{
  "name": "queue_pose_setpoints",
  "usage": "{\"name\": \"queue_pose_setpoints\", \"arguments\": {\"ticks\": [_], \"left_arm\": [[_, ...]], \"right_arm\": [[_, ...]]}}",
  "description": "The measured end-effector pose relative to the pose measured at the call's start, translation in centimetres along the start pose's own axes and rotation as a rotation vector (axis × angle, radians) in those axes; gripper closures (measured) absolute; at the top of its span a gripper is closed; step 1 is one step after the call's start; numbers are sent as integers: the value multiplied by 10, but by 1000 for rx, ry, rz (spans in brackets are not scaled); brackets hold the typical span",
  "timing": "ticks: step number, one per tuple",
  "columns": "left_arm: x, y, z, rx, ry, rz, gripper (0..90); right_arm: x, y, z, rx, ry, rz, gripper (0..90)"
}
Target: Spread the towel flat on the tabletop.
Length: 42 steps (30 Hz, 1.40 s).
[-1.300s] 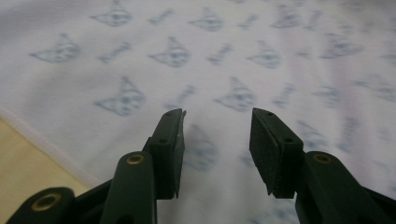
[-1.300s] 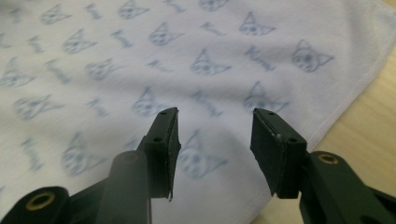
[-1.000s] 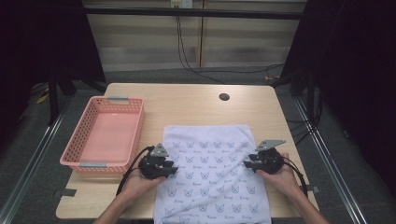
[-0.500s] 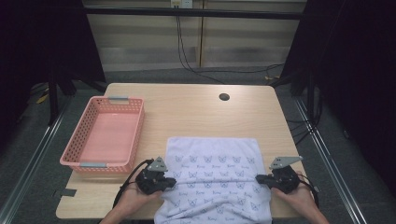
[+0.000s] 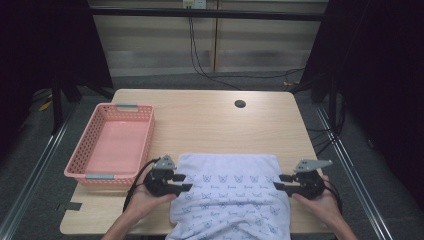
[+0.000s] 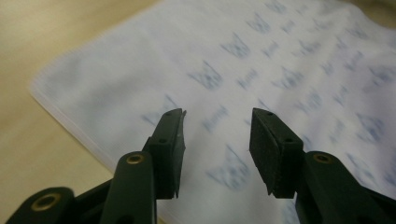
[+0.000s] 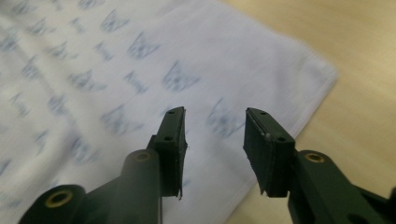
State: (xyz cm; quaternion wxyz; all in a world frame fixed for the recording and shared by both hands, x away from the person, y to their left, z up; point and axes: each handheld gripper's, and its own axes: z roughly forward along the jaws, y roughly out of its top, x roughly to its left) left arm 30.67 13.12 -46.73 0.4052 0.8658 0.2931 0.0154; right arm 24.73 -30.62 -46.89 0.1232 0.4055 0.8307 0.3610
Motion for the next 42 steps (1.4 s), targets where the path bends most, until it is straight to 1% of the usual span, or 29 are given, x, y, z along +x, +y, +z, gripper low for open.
{"name": "queue_pose_setpoints", "arguments": {"ticks": [1, 3, 5, 6, 7, 8, 9, 10, 12, 13, 14, 15, 16, 17, 18, 19, 20, 21, 23, 25, 27, 28, 30, 32, 34, 37, 39, 40, 42], "left_arm": [[7, 4, 5, -16, 0, -20, 543], [16, 11, 15, -33, 10, -11, 536], [26, 18, 24, 2, 28, -21, 532], [30, 20, 27, -6, 33, -28, 519], [33, 23, 30, -1, 46, -51, 523], [35, 26, 32, 1, 50, -64, 498], [36, 29, 35, 0, 45, -57, 477], [35, 31, 38, -3, 68, -57, 472], [31, 31, 44, -28, 88, -80, 444], [28, 31, 47, -14, 87, -57, 434], [26, 30, 48, -2, 71, -33, 419], [25, 28, 48, 4, 82, -29, 420], [26, 26, 48, 5, 84, -39, 404], [27, 24, 48, 14, 72, -40, 391], [28, 22, 48, 27, 85, -29, 388], [29, 20, 48, 31, 101, -31, 379], [31, 19, 46, 30, 97, -40, 375], [33, 17, 44, 12, 109, -49, 369], [38, 13, 42, -1, 129, -65, 357], [42, 10, 42, 7, 150, -66, 354], [45, 8, 42, 11, 149, -79, 350], [46, 8, 43, 1, 153, -81, 353], [47, 8, 42, 2, 152, -86, 355], [47, 7, 42, 0, 157, -85, 358], [47, 8, 42, 0, 175, -69, 370], [50, 7, 39, -9, 188, -85, 353], [53, 6, 39, -22, 191, -113, 351], [54, 5, 38, -9, 197, -112, 346], [56, 4, 38, -14, 195, -107, 353]], "right_arm": [[-5, 6, 3, -7, -14, 5, 566], [-17, 17, 10, -15, -30, 18, 538], [-28, 26, 20, -15, -41, 36, 510], [-33, 30, 26, -8, -54, 38, 499], [-37, 34, 32, 3, -57, 46, 499], [-42, 36, 39, 16, -59, 41, 491], [-46, 37, 44, 21, -68, 47, 482], [-50, 37, 50, 18, -70, 51, 483], [-56, 34, 58, 26, -52, 78, 463], [-58, 32, 59, 40, -75, 87, 444], [-59, 30, 59, 40, -72, 91, 447], [-60, 29, 58, 34, -69, 81, 447], [-60, 28, 57, 26, -77, 84, 444], [-61, 27, 57, 24, -66, 78, 445], [-60, 26, 59, 31, -57, 69, 449], [-59, 26, 61, 38, -52, 58, 447], [-58, 26, 63, 40, -66, 52, 445], [-58, 27, 65, 31, -66, 52, 447], [-57, 28, 66, 25, -71, 48, 500], [-56, 28, 66, 27, -74, 48, 625], [-55, 27, 66, 23, -59, 48, 683], [-55, 27, 66, 15, -48, 46, 740], [-54, 27, 66, 17, -36, 50, 781], [-53, 28, 67, 17, -13, 53, 850], [-52, 28, 67, 19, -13, 55, 863], [-52, 27, 67, 18, -11, 58, 864], [-53, 27, 67, 11, -2, 59, 864], [-53, 27, 67, 15, -6, 63, 864], [-53, 27, 66, 15, -3, 63, 863]]}}
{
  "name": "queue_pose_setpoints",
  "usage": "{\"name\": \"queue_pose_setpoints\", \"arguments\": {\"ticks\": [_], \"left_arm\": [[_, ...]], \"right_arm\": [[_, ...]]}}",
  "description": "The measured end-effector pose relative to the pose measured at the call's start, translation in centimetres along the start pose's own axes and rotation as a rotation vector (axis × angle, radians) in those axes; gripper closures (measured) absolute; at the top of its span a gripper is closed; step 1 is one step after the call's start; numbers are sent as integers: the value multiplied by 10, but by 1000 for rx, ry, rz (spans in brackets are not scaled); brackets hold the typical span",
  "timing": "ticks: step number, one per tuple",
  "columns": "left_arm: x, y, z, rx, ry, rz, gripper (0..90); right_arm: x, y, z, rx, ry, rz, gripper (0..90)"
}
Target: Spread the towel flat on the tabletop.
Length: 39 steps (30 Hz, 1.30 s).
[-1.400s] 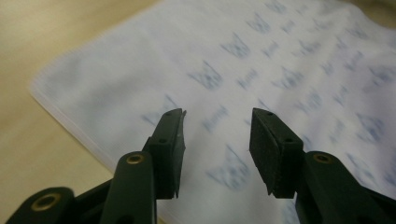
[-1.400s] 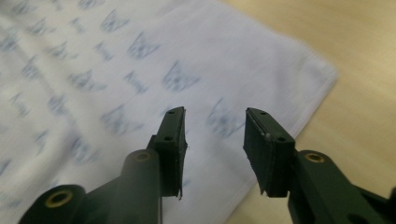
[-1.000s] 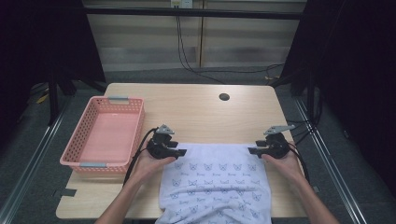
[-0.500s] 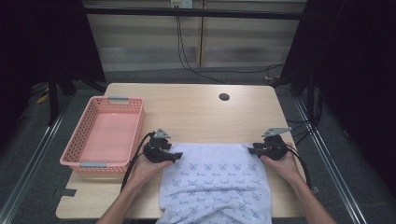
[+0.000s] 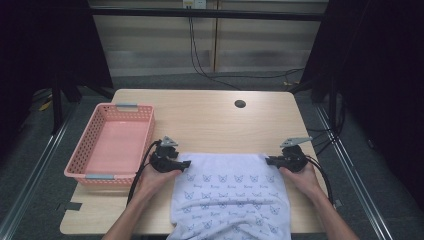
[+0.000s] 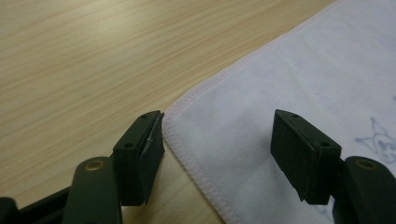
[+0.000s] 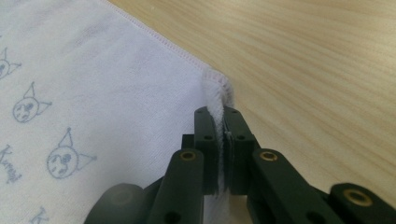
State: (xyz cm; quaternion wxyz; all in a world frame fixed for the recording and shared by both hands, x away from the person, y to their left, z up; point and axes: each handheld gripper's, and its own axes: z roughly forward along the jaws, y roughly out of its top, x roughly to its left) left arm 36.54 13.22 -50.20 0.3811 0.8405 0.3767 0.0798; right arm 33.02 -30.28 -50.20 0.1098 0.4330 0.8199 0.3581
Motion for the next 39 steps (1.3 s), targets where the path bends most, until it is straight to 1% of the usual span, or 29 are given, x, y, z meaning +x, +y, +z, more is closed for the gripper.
{"name": "queue_pose_setpoints", "arguments": {"ticks": [1, 2, 3, 4, 5, 6, 7, 8, 9, 10, 11, 13, 15, 16, 17, 19, 22, 23, 24, 27, 29, 31, 32, 34, 35, 36, 38, 39], "left_arm": [[0, 1, 0, 0, -3, 4, 359], [0, 1, 1, 8, -16, 26, 392], [0, 2, 1, 9, -13, 39, 416], [-1, 2, 3, 0, -15, 38, 436], [-1, 3, 4, -7, -32, 46, 489], [-2, 3, 5, -10, -38, 63, 549], [-4, 4, 6, -7, -31, 66, 577], [-5, 4, 7, -9, -50, 55, 640], [-5, 4, 7, -5, -64, 54, 710], [-5, 4, 7, -4, -64, 51, 749], [-4, 4, 8, 2, -77, 30, 784], [-4, 4, 8, 2, -100, 16, 845], [-4, 5, 7, 10, -109, 17, 858], [-4, 5, 5, -2, -131, 9, 861], [-5, 6, 3, -14, -138, 1, 861], [-6, 11, -5, -41, -149, 0, 861], [-5, 22, -22, -105, -153, -1, 862], [-4, 26, -27, -121, -159, 0, 863], [-4, 30, -32, -136, -163, 4, 863], [-1, 45, -43, -178, -149, 11, 864], [3, 56, -50, -206, -134, 13, 864], [9, 67, -57, -236, -133, 0, 865], [11, 72, -61, -250, -127, -2, 865], [16, 82, -68, -277, -126, -5, 865], [18, 86, -71, -284, -120, -6, 865], [20, 89, -73, -293, -125, -8, 866], [25, 96, -76, -300, -116, -8, 866], [27, 99, -77, -306, -119, -16, 866]], "right_arm": [[0, 0, 0, -2, -1, -1, 863], [0, 0, 0, -3, 3, 1, 863], [-1, 0, 0, -6, 5, 4, 863], [-1, -1, 0, -7, 7, 12, 862], [-1, -1, 0, -13, 9, 20, 863], [-2, -2, 1, -15, 16, 31, 863], [-2, -1, 1, -15, 19, 32, 863], [-2, -1, 1, -14, 20, 29, 862], [-1, -1, 1, -11, 21, 31, 862], [-1, -1, 1, -8, 26, 34, 862], [-1, -1, 1, -8, 26, 32, 859], [-1, -1, 0, -12, 34, 41, 857], [-2, 1, -2, -19, 49, 48, 860], [-2, 2, -5, -31, 53, 51, 861], [-2, 3, -8, -51, 66, 62, 863], [-3, 7, -18, -95, 76, 67, 864], [-6, 12, -34, -167, 92, 89, 866], [-6, 14, -40, -182, 95, 98, 866], [-6, 18, -45, -200, 92, 89, 866], [-5, 33, -59, -254, 102, 81, 867], [-5, 47, -67, -279, 95, 63, 867], [-6, 62, -74, -307, 93, 53, 868], [-8, 69, -77, -312, 86, 44, 868], [-12, 83, -81, -325, 80, 46, 868], [-14, 88, -82, -328, 76, 48, 869], [-17, 93, -82, -329, 72, 51, 869], [-22, 102, -82, -333, 70, 62, 869], [-24, 105, -82, -335, 68, 63, 870]]}}
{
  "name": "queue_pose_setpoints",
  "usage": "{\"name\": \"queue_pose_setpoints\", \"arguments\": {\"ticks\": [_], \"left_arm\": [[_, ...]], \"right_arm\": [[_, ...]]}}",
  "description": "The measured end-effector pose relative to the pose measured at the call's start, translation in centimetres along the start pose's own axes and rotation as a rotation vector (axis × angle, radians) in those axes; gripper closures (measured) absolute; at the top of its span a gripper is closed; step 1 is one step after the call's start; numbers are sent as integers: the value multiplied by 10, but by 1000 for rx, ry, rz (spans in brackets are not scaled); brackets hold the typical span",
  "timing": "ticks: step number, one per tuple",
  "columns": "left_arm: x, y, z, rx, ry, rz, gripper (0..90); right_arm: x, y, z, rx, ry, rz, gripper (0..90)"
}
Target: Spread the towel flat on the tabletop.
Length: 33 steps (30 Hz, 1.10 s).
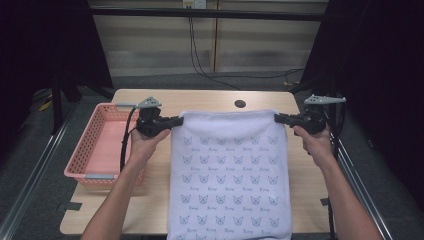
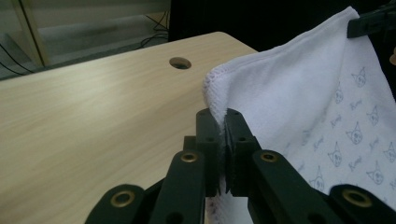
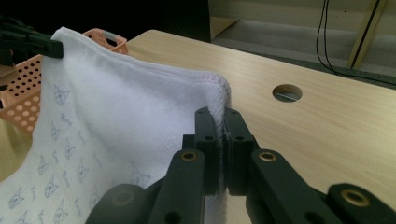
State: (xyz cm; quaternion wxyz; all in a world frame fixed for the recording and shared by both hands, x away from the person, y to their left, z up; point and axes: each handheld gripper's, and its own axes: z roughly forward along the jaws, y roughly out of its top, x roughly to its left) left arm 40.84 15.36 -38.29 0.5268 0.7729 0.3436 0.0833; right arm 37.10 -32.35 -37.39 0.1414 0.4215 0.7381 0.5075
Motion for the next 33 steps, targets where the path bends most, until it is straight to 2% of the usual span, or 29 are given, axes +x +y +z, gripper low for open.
{"name": "queue_pose_setpoints", "arguments": {"ticks": [5, 14, 22, 26, 30, 33], "left_arm": [[10, 20, -1, -23, 19, 5, 866], [24, 55, -5, -93, 47, -9, 867], [27, 81, -8, -112, 75, 19, 867], [28, 96, -13, -135, 86, 19, 867], [29, 103, -13, -134, 95, 30, 866], [32, 107, -12, -153, 86, 16, 866]], "right_arm": [[-5, 20, 5, -17, -16, -15, 871], [-8, 70, 9, -45, -46, -48, 873], [-15, 93, 13, -71, -82, -31, 874], [-13, 108, 13, -82, -98, -47, 874], [-11, 120, 10, -98, -105, -51, 874], [-11, 126, 9, -106, -113, -52, 875]]}}
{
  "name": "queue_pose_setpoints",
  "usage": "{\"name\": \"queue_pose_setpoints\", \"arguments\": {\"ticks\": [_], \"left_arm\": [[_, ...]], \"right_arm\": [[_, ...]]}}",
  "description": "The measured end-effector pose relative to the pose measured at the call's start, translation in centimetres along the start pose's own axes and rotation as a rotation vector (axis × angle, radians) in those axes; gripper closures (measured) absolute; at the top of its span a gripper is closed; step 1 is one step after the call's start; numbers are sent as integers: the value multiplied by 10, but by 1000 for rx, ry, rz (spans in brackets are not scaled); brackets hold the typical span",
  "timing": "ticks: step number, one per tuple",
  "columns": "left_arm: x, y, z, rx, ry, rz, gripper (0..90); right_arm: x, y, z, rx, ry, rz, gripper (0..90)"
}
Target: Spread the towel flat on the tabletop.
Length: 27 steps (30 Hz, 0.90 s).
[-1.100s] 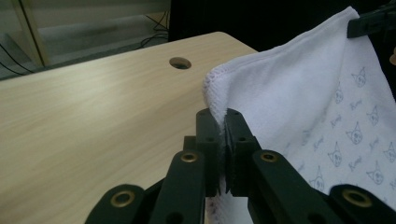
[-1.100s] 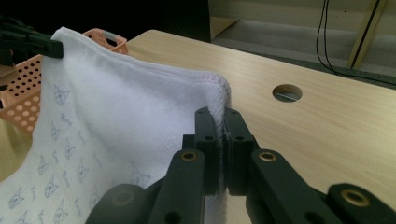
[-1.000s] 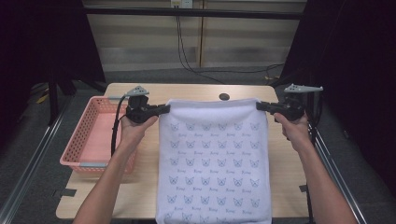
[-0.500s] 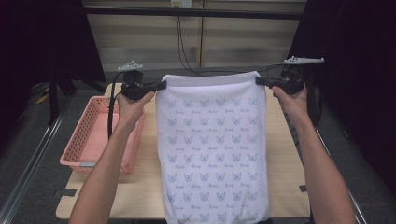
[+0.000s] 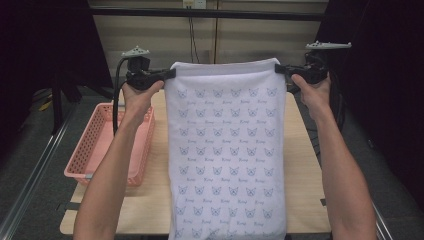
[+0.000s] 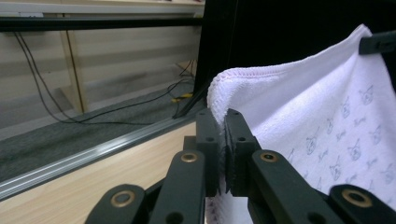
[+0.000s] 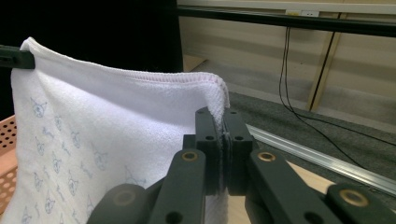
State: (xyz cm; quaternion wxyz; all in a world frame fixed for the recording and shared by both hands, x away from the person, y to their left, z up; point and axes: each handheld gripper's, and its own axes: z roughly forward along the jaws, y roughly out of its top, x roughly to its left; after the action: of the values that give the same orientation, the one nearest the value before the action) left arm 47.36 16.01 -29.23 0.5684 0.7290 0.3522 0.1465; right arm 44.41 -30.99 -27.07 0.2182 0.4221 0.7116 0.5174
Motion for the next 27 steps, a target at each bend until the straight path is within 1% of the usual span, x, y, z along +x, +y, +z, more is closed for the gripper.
{"name": "queue_pose_setpoints", "arguments": {"ticks": [4, 5, 7, 9, 10, 12, 15, 18, 19, 20, 21, 23, 24, 25, 26, 27], "left_arm": [[1, 9, 2, -14, 7, 7, 866], [1, 11, 3, -12, 10, 7, 866], [2, 8, 3, 3, 9, 3, 866], [2, -1, 4, 23, -1, 6, 866], [2, -6, 4, 39, -5, 10, 866], [0, -17, 4, 61, -11, 11, 866], [-7, -34, -1, 64, -38, 9, 866], [-19, -52, -8, 97, -51, 28, 866], [-23, -59, -11, 98, -60, 31, 866], [-27, -65, -15, 107, -66, 31, 866], [-32, -72, -19, 104, -78, 36, 866], [-39, -85, -26, 112, -95, 25, 866], [-43, -92, -29, 116, -85, 27, 866], [-47, -99, -31, 132, -78, 31, 866], [-52, -106, -33, 159, -89, 30, 866], [-58, -113, -37, 168, -97, 43, 866]], "right_arm": [[-2, 8, 2, -4, -22, 2, 875], [-2, 11, 3, 2, -28, 2, 876], [-1, 11, 4, -9, -23, 8, 876], [-1, 3, 5, -2, -7, 11, 876], [-2, -2, 6, 9, -6, 7, 876], [-2, -15, 4, 16, 18, 8, 877], [0, -36, -3, 16, 52, 26, 876], [4, -58, -13, 19, 79, 36, 877], [6, -65, -18, 19, 88, 38, 877], [9, -72, -22, 32, 93, 36, 877], [13, -80, -26, 39, 103, 30, 877], [19, -93, -35, 58, 123, 26, 877], [22, -100, -40, 62, 134, 24, 877], [25, -107, -44, 73, 146, 23, 877], [29, -114, -48, 87, 153, 15, 877], [32, -121, -52, 101, 161, 11, 877]]}}
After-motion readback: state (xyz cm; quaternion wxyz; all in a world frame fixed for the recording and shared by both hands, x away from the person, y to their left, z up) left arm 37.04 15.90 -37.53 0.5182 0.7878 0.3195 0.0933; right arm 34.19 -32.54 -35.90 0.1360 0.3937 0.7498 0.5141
